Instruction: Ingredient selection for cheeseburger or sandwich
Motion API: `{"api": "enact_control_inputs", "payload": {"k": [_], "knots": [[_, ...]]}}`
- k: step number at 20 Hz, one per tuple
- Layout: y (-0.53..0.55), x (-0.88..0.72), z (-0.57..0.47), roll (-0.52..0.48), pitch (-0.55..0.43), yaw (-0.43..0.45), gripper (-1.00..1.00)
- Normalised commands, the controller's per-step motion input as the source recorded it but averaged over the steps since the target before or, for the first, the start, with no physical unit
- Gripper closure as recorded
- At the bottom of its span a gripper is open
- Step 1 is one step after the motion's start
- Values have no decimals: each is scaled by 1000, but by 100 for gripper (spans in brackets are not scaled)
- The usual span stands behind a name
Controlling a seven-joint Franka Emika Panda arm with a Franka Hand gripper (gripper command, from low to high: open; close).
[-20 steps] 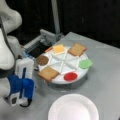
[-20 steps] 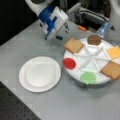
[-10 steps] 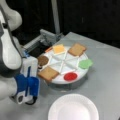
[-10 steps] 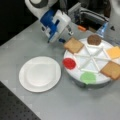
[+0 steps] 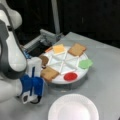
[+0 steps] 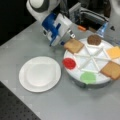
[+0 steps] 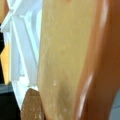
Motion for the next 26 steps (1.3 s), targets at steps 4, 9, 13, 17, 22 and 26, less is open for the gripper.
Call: {"api": "enact_control_inputs", "payload": {"k": [4,9,13,17,22,26], "knots": [[-32,191,-195,331,-77,24,-100],[-72,145,-162,286,-67,9,-100],[-156,119,-124,250,-62,24,-100],[-146,117,-101,225,-64,36,-100],[-78,119,-70,208,-62,45,-100],[-2,119,-38,201,-60,22,-100]]}}
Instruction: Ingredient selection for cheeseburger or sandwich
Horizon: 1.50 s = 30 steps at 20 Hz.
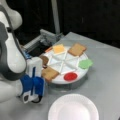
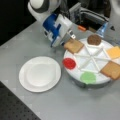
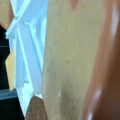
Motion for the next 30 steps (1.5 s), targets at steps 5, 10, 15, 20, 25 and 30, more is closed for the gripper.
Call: {"api": "enact_control_inputs", "payload": {"k": [5,10,15,20,25,30], "knots": [[18,127,-28,173,-55,-1,100],[-11,131,-15,162,-45,-14,100],[-49,170,-33,163,-45,-27,100],[-52,192,-28,162,-42,-16,100],[-78,187,-37,137,-21,7,100],[-143,178,9,125,1,33,100]]}}
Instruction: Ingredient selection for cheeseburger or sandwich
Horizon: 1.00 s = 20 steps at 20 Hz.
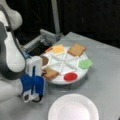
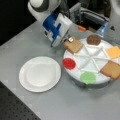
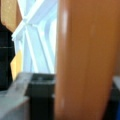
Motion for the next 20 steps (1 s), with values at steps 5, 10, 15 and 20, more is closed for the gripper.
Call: {"api": "enact_control_inputs", "payload": {"k": [5,10,15,20], "knots": [[-214,166,105,108,40,80,100],[-184,159,189,78,84,132,100],[-159,208,225,13,130,183,100],[-176,342,258,-4,158,263,100]]}}
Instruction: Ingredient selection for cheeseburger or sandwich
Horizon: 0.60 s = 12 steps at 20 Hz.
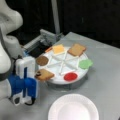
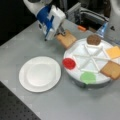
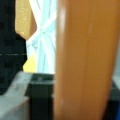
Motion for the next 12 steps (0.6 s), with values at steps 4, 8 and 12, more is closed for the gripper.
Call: {"api": "enact_control_inputs", "payload": {"k": [4,8,12], "knots": [[-208,533,205,-29,167,310,100],[-399,637,149,-51,174,256,100],[-573,705,10,-70,148,210,100]]}}
